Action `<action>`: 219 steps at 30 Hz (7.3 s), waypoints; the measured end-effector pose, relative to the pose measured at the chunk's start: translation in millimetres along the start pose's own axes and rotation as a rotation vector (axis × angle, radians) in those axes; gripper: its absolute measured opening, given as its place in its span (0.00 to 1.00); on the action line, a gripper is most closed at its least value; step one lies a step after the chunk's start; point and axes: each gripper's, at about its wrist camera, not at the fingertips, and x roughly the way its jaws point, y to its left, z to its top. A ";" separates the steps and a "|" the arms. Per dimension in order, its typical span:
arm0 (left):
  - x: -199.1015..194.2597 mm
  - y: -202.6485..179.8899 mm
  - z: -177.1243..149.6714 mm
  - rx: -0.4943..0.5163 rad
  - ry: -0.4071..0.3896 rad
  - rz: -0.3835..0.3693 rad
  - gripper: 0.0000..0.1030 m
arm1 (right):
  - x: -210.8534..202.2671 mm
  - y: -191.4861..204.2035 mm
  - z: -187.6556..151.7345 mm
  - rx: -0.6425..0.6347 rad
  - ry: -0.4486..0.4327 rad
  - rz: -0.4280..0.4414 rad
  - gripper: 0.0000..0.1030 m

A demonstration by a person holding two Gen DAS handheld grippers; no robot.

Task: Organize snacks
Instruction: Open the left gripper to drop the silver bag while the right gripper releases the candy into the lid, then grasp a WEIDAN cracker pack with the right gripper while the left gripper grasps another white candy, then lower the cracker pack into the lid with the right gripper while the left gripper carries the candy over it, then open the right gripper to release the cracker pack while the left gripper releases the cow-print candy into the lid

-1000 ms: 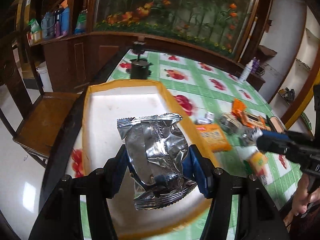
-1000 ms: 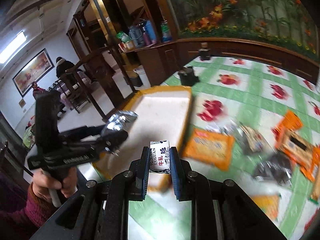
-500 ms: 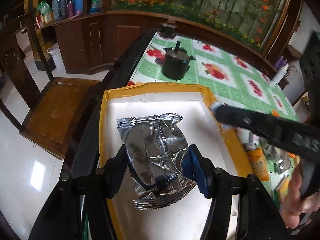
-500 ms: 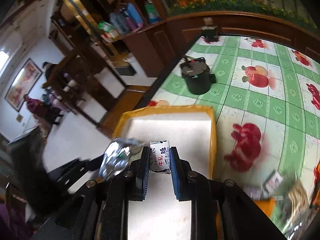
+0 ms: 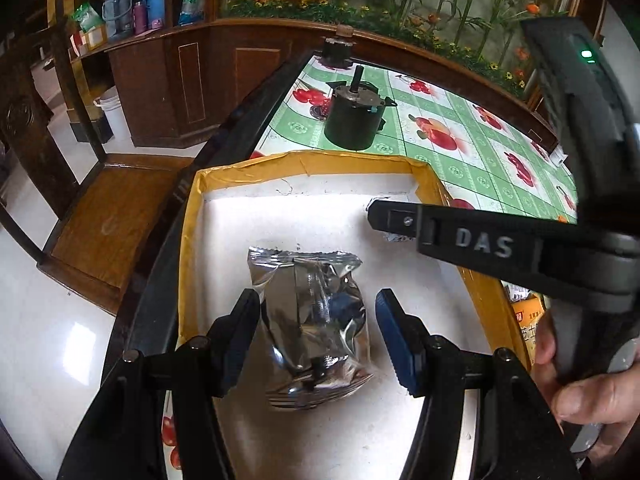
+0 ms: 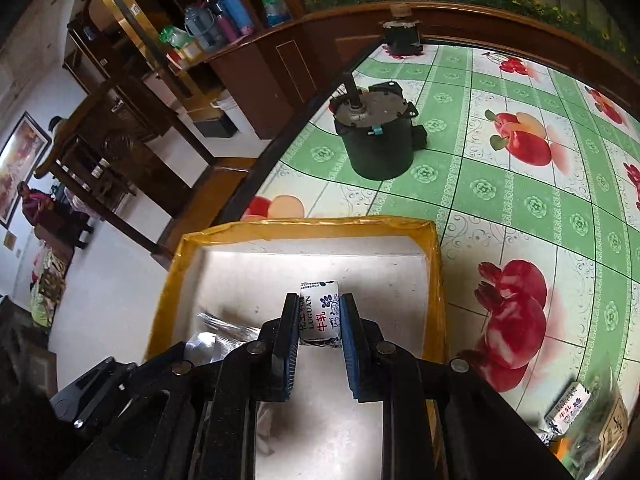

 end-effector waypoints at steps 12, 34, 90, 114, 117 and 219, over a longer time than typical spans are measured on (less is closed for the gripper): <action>-26.6 7.6 -15.3 -0.046 -0.093 -0.102 0.78 | -23.5 0.6 0.3 -0.005 -0.073 0.024 0.35; -101.1 -69.6 -96.4 -0.016 -0.255 -0.204 0.84 | -148.9 -60.3 -116.4 -0.004 -0.204 0.237 0.49; -37.8 -281.7 -190.5 0.458 0.035 -0.218 0.19 | -203.2 -244.6 -188.9 0.200 -0.248 0.300 0.57; -43.1 -222.3 -181.9 0.363 0.023 -0.305 0.50 | -183.2 -198.4 -235.2 -0.155 -0.004 0.221 0.70; -44.6 -224.5 -185.1 0.396 0.027 -0.291 0.50 | -184.2 -186.8 -244.4 -0.201 -0.015 0.148 0.70; -55.6 -44.4 -137.0 -0.024 -0.150 0.135 0.19 | -85.3 15.4 -178.6 -0.287 -0.235 0.158 0.50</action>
